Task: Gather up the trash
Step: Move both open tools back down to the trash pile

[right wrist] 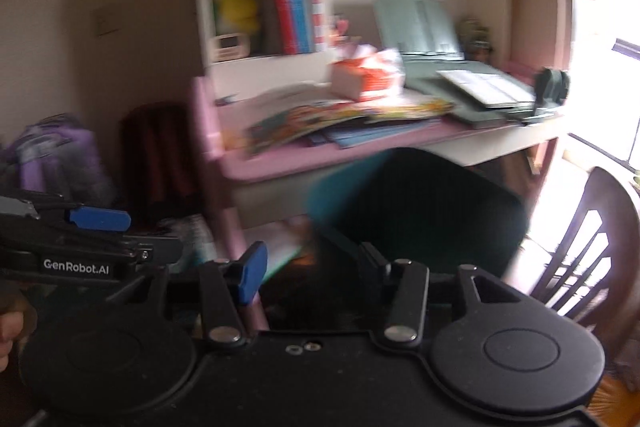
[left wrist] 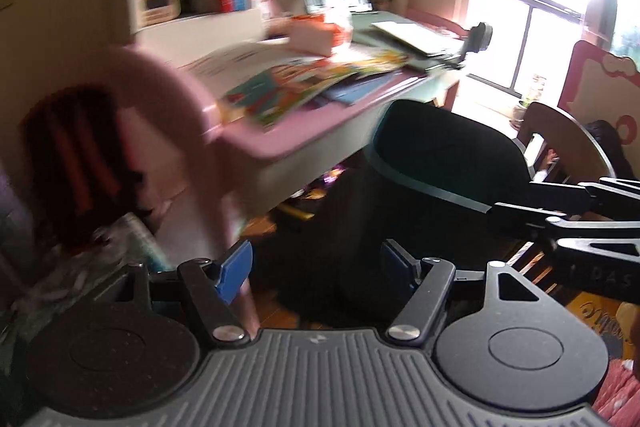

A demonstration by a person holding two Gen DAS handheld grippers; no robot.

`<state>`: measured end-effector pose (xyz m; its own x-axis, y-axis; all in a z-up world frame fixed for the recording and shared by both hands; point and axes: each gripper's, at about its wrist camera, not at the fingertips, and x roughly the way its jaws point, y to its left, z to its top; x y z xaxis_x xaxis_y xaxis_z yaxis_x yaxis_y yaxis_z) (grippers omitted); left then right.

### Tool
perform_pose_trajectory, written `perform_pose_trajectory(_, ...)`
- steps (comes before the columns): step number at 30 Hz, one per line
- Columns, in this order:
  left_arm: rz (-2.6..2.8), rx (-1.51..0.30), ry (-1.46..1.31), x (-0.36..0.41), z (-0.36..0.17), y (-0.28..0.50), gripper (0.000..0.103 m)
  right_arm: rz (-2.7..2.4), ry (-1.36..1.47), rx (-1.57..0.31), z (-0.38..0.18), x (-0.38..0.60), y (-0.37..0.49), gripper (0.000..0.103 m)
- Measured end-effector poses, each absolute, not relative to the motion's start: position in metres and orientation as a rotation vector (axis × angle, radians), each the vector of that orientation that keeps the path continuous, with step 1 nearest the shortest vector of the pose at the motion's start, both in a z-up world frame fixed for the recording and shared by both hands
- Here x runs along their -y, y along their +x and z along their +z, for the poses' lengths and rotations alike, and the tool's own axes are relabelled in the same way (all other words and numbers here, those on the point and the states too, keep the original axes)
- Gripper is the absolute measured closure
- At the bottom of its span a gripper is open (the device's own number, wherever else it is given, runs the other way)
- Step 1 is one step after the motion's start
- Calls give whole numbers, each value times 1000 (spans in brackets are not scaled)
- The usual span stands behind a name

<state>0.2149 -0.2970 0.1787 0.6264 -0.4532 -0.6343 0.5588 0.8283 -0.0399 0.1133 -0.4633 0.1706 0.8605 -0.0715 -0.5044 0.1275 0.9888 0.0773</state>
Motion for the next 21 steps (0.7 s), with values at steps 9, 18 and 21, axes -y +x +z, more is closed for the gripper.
perform_pose_trajectory(9,-466,-734,133,175,142,195,23,171,71,-603,128,365,128,45)
perform_pose_trajectory(18,-318,-818,79,66,58,185,19,398,99,-774,36,270,163,44)
perform_pose_trajectory(21,-277,-872,39,32,19,184,19,420,115,-867,-8,241,177,44)
